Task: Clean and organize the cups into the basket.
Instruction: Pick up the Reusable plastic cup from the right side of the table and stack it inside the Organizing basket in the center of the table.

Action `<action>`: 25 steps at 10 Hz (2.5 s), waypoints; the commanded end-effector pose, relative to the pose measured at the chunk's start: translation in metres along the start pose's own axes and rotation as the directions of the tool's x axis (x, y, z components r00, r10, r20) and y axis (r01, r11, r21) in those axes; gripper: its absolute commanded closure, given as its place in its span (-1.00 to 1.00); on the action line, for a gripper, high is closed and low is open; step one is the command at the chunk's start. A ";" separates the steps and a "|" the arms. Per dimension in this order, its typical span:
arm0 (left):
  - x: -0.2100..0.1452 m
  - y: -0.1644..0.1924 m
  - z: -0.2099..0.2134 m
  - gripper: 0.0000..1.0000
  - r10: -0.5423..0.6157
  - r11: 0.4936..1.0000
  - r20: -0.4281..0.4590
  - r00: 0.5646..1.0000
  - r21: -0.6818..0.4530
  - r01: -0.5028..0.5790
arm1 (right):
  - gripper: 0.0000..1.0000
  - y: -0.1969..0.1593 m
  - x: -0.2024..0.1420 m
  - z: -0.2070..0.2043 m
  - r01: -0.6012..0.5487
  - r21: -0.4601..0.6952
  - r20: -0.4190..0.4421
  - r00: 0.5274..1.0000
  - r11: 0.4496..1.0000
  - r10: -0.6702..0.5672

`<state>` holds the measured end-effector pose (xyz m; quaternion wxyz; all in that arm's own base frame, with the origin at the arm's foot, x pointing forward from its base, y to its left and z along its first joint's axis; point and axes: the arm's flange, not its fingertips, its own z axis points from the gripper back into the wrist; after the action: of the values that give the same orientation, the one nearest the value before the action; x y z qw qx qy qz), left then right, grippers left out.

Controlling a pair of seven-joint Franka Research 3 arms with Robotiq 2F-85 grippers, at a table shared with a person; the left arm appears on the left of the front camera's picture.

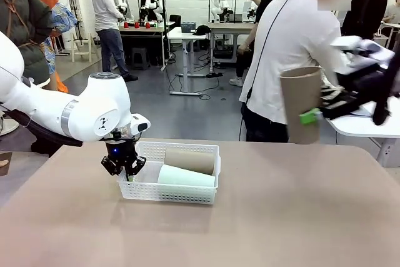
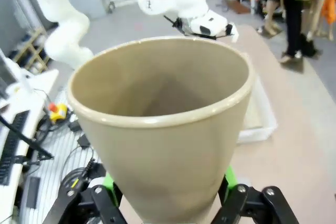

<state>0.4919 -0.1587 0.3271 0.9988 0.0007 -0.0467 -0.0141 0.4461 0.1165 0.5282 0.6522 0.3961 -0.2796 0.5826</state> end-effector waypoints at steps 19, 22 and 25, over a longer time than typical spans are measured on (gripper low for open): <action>-0.001 0.000 -0.002 1.00 -0.002 1.000 -0.003 1.000 0.002 0.002 | -0.66 -0.130 0.081 -0.305 -0.045 -0.124 -0.695 0.717 0.991 -0.055; -0.001 0.000 -0.002 1.00 -0.002 1.000 -0.003 1.000 0.002 0.002 | -0.66 -0.134 0.074 -0.316 -0.041 -0.102 -0.709 0.704 0.994 -0.043; -0.001 0.000 -0.002 1.00 -0.002 1.000 -0.003 1.000 0.002 0.002 | -1.00 -0.132 0.075 -0.315 -0.045 -0.097 -0.701 0.712 0.994 -0.036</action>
<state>0.4919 -0.1586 0.3271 0.9988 0.0008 -0.0466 -0.0141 0.5559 0.4186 0.3925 0.7226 0.1189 -0.0476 0.6793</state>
